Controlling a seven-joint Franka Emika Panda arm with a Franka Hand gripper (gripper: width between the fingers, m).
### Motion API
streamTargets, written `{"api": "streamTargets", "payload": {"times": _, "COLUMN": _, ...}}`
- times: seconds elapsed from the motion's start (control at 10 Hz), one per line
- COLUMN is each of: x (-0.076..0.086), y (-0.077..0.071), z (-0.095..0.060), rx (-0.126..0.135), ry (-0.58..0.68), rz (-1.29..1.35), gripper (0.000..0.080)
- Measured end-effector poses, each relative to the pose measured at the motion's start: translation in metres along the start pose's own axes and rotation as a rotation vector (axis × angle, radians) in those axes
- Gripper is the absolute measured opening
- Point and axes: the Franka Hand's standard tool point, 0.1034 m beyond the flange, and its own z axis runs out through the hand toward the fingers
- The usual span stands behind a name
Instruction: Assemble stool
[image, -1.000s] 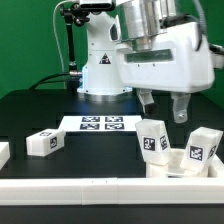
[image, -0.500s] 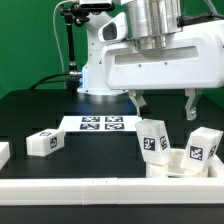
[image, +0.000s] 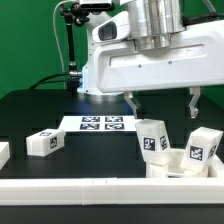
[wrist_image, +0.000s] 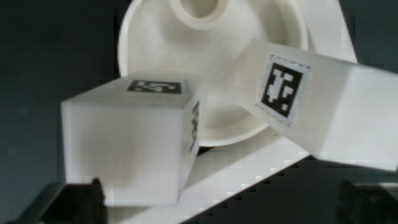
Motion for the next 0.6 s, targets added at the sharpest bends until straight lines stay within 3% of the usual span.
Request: {"api": "streamTargets", "payload": {"times": 0.6, "x": -0.0006, "y": 0.006, "z": 0.0012, "rx": -0.018, "ry": 0.004, "rz": -0.547, "gripper": 0.0649}}
